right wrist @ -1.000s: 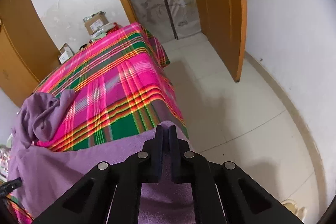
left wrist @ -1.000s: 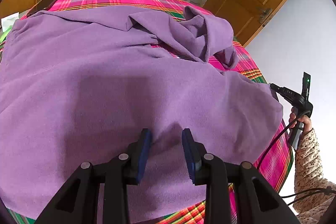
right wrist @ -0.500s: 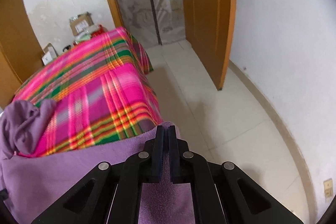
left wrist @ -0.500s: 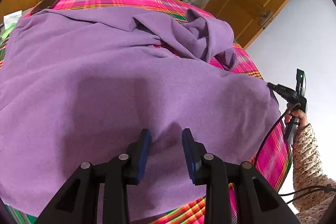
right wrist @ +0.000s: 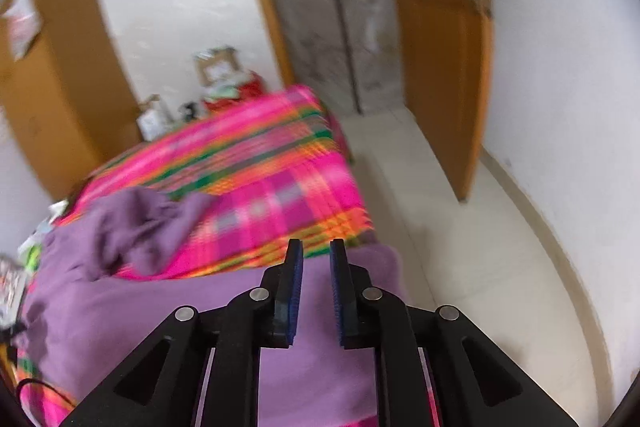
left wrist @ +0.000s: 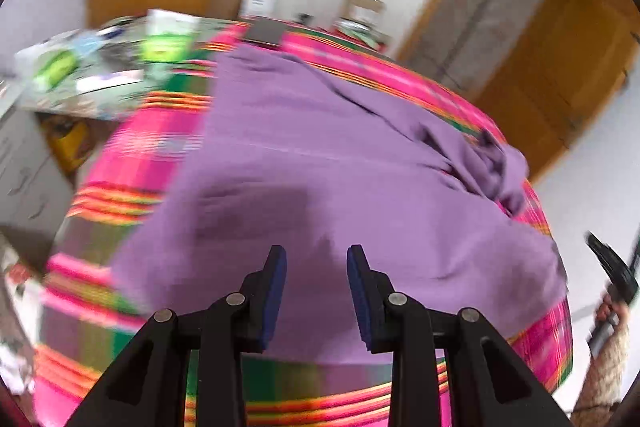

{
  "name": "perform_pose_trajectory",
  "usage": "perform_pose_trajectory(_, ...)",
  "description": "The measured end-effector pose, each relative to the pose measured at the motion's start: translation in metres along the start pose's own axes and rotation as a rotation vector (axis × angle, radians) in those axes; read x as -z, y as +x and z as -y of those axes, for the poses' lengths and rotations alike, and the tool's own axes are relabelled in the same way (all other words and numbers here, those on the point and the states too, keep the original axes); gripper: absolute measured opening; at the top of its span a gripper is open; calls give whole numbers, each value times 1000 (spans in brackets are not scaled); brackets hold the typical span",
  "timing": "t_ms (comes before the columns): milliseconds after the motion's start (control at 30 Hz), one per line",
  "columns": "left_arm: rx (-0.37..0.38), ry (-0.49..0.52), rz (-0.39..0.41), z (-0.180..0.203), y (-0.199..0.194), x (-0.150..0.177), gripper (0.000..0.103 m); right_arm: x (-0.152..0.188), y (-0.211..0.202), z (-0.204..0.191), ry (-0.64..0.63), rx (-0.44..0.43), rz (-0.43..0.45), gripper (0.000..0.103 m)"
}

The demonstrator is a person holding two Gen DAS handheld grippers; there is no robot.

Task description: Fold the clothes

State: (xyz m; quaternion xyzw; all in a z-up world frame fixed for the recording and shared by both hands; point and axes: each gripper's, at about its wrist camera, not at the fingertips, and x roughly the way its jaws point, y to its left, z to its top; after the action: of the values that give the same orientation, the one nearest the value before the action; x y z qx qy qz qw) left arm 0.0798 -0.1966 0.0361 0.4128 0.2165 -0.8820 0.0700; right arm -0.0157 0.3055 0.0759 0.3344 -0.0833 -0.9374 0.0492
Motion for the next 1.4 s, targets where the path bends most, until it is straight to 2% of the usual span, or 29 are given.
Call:
perform_pose_trajectory(100,-45,-63,24,-28,-17,6,32,-2,-34,-27,-46,-96,52,23)
perform_pose_trajectory(167,-31,-114,27,-47,-25,13,32,2,-53,-47,-71,-183,68,30)
perform_pose_trajectory(233,-26,-188,30,-65,-29,21,32,13,-62,-79,-159,-292,38,32)
perform_pose_trajectory(367,-26,-268,37,-89,-34,30,37,46,-61,-142,-352,-379,-10,33)
perform_pose_trajectory(433,-16,-294,32,-95,-33,31,37,71,-51,-180,-455,-414,-65,33)
perform_pose_trajectory(500,14,-296,30,-95,-32,32,37,89,-45,-207,-516,-443,-95,33)
perform_pose_trajectory(633,15,-319,-2,-99,-22,32,37,120,-25,-252,-588,-536,-169,33)
perform_pose_trajectory(767,13,-346,-33,-105,-8,28,37,143,-5,-283,-627,-577,-233,38)
perform_pose_trajectory(900,46,-392,-18,-112,-3,22,37,159,14,-315,-682,-585,-281,44)
perform_pose_trajectory(933,56,-414,-14,-115,-2,21,37,161,16,-322,-696,-597,-288,45)
perform_pose_trajectory(1000,75,-453,-9,-119,0,18,37,165,19,-335,-727,-632,-297,53)
perform_pose_trajectory(1133,116,-466,-22,-119,5,16,37,172,23,-357,-790,-642,-312,55)
perform_pose_trajectory(1300,136,-490,-35,-121,8,15,14,182,29,-374,-827,-627,-316,55)
perform_pose_trajectory(1400,161,-506,-14,-124,4,15,11,188,27,-382,-886,-585,-282,55)
